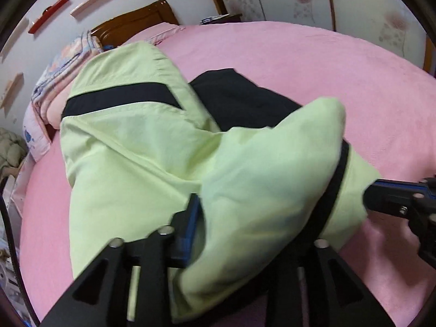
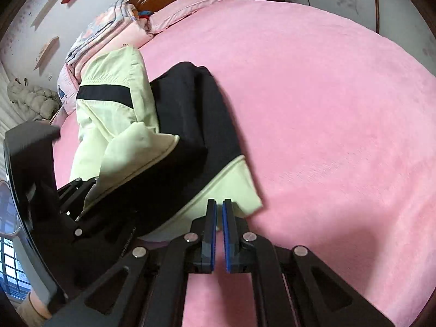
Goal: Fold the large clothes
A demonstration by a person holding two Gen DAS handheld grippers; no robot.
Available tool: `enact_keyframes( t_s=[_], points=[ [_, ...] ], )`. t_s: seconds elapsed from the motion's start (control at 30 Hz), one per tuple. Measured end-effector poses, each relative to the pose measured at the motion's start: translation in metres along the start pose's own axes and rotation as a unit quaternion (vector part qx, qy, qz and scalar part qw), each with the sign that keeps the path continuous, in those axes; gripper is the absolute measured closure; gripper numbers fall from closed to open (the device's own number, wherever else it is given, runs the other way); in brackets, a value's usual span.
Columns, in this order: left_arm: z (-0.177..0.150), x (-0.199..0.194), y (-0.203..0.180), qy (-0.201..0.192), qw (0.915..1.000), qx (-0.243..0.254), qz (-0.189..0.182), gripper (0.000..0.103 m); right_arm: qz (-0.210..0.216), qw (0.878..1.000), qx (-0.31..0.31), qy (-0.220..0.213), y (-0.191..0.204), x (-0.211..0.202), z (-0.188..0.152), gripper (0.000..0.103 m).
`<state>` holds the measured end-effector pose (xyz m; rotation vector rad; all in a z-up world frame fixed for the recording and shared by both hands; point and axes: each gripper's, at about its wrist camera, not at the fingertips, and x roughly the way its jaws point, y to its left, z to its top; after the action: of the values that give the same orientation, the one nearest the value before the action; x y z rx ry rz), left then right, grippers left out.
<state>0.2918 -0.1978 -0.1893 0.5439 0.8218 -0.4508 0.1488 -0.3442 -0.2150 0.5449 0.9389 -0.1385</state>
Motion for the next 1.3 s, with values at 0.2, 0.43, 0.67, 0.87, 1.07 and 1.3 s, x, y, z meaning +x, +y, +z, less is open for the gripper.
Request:
enact_keyframes(
  t_s=[0.2,0.43,0.67,0.87,1.07,1.3],
  points=[
    [-0.014,-0.055,0.017,-0.015,0.9935,-0.061,-0.095,0.041,0.019,0.999,-0.008,-0.025,0.011,-0.021,0.015,0.098],
    [-0.036,-0.123,0.089,-0.087,0.9719,-0.199,-0.091,0.026,0.089,0.992,-0.064,-0.059,0.028,-0.054,0.045,0.052],
    [-0.068,-0.075,0.171,-0.023,0.9524,-0.304,-0.012,0.026,0.092,0.982,-0.163,0.007,0.077,-0.005,0.082,0.045],
    [-0.09,-0.034,0.183,0.01,0.9375,-0.346,-0.034,0.026,0.106,0.968,-0.191,0.121,0.082,0.062,0.079,0.08],
    [-0.08,-0.026,0.177,0.01,0.9379,-0.343,-0.053,0.026,0.099,0.974,-0.202,0.009,0.079,-0.001,0.061,0.092],
    [-0.071,-0.024,0.139,0.006,0.9514,-0.3,-0.069,0.026,0.045,0.994,-0.1,-0.005,0.023,0.005,0.015,0.093]
  ],
)
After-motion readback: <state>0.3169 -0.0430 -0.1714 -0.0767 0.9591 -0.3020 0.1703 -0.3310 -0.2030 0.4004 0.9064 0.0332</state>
